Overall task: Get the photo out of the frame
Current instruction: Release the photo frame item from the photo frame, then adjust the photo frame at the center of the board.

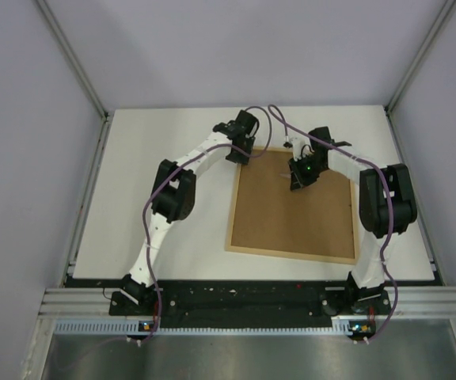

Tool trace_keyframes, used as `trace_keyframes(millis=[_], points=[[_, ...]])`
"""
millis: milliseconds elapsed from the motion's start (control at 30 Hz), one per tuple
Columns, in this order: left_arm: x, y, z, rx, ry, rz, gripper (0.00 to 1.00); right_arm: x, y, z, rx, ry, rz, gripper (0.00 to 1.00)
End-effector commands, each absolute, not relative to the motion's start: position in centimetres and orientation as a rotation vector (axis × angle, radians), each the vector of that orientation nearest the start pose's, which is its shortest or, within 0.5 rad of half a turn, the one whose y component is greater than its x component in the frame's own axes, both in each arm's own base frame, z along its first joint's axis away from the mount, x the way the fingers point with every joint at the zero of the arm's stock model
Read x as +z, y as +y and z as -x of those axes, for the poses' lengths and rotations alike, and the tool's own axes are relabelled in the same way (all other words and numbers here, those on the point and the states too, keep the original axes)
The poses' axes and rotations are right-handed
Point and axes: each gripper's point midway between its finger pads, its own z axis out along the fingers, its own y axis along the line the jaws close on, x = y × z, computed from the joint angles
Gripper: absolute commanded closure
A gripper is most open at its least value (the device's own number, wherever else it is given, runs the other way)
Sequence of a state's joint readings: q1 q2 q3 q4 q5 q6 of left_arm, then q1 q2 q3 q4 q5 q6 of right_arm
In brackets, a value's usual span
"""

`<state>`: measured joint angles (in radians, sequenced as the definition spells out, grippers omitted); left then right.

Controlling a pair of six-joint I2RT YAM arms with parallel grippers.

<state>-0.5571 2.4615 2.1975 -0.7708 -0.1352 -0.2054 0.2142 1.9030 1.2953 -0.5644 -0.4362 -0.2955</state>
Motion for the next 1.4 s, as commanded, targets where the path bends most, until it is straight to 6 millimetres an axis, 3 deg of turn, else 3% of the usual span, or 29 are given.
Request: trace_keyframes(millis=[0,133,367,667,733,867,967,1167,1233,1367], points=[[3.7,-28.7,-50.2,-0.103,2.542,-0.398,0.62,4.4,15.5,-37.8,0.597,2.505,0.816,1.00],[3.7,-28.9,-50.3,-0.142,2.549,-0.381,0.70,4.4,15.6,-37.7,0.598,2.505,0.822,1.00],[3.9,-28.5,-50.2,-0.196,2.563,-0.316,1.00,3.6,15.6,-37.5,0.598,2.526,0.827,1.00],[4.3,-28.6,-49.9,-0.297,2.574,-0.247,1.00,3.4,15.9,-37.4,0.588,2.527,0.843,1.00],[4.3,-28.6,-49.8,-0.301,2.578,-0.240,0.91,3.4,15.8,-37.4,0.588,2.529,0.841,1.00],[4.9,-28.5,-49.7,-0.314,2.563,-0.219,0.52,3.7,15.9,-37.6,0.579,2.519,0.844,1.00],[6.6,-27.9,-50.6,-0.336,2.518,-0.166,0.33,5.1,15.7,-37.9,0.548,2.487,0.849,1.00],[11.0,-27.4,-53.1,-0.413,2.400,-0.167,0.23,9.1,13.8,-38.9,0.444,2.440,0.782,1.00],[10.7,-27.6,-53.2,-0.414,2.398,-0.195,0.23,10.1,12.3,-39.4,0.389,2.445,0.719,1.00],[8.7,-28.0,-53.6,-0.417,2.409,-0.213,0.22,10.4,8.8,-39.9,0.246,2.479,0.596,1.00]])
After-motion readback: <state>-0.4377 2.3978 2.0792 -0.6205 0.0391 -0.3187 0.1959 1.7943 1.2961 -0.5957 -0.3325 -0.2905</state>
